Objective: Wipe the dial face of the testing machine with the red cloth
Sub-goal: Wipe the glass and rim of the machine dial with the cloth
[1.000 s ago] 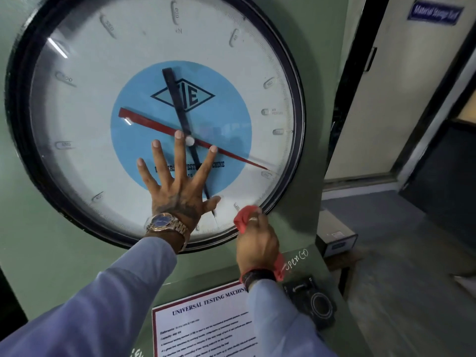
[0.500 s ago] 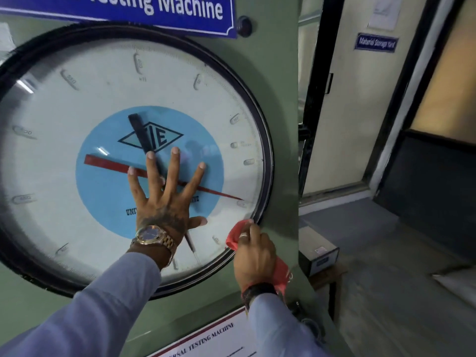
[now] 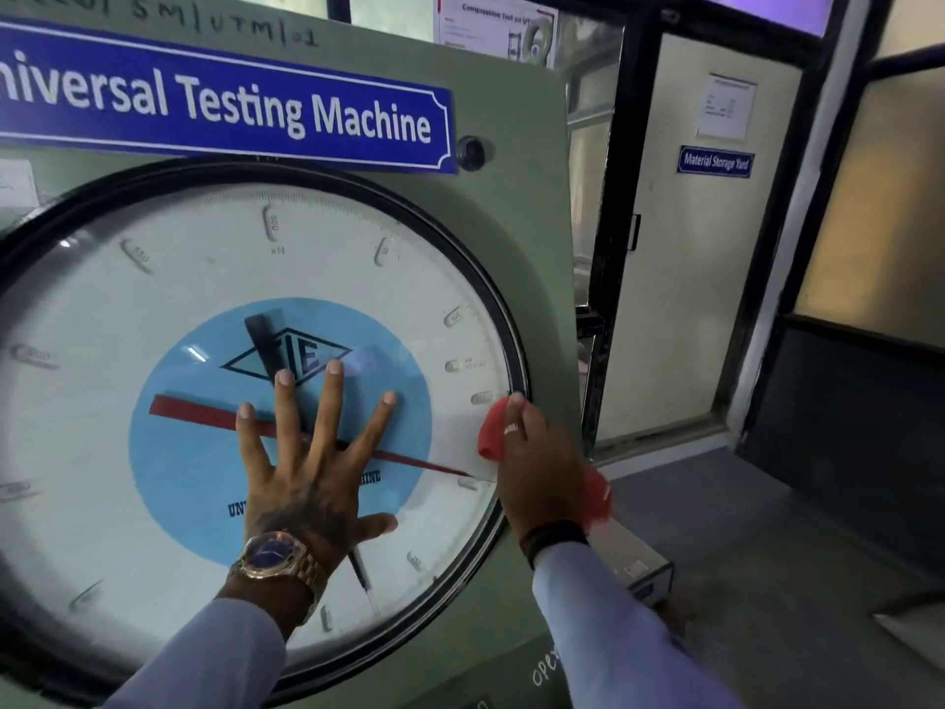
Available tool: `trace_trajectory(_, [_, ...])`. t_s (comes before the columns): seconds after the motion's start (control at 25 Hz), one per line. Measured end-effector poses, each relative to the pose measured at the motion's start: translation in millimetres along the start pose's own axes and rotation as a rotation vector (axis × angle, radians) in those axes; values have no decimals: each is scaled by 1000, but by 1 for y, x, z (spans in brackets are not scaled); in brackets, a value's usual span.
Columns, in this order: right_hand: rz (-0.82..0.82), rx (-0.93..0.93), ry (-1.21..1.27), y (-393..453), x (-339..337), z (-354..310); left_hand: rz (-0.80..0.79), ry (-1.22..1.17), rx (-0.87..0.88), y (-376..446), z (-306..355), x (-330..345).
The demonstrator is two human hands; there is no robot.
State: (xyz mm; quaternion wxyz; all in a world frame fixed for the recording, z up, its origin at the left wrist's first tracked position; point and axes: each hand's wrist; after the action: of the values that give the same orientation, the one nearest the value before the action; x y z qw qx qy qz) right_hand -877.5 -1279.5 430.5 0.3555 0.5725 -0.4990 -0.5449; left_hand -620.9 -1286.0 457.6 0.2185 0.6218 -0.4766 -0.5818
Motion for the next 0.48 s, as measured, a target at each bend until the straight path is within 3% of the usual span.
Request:
trace_trajectory(0.2, [-230, -6, 57, -14, -13, 5, -67, 10, -22, 11, 5, -7])
trace_trajectory(0.32, [-216, -28, 56, 19, -11, 8, -94, 42, -44, 26, 7, -16])
trace_trajectory(0.4, [-111, -91, -7, 53, 0, 3, -69, 30, -86, 36, 5, -17])
trace_trajectory(0.48, [-136, -87, 33, 62, 3, -1, -63, 35, -133, 46, 6, -19])
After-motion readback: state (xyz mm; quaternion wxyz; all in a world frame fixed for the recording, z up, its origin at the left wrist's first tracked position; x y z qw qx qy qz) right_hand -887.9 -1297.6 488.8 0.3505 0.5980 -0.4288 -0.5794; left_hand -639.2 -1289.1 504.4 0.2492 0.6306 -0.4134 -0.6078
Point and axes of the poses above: each hand's wrist, its own y-axis towards the middle knuckle, its own x-axis out of the palm, z = x × y, and after that the axes turned 15 degrees about z, right-handed
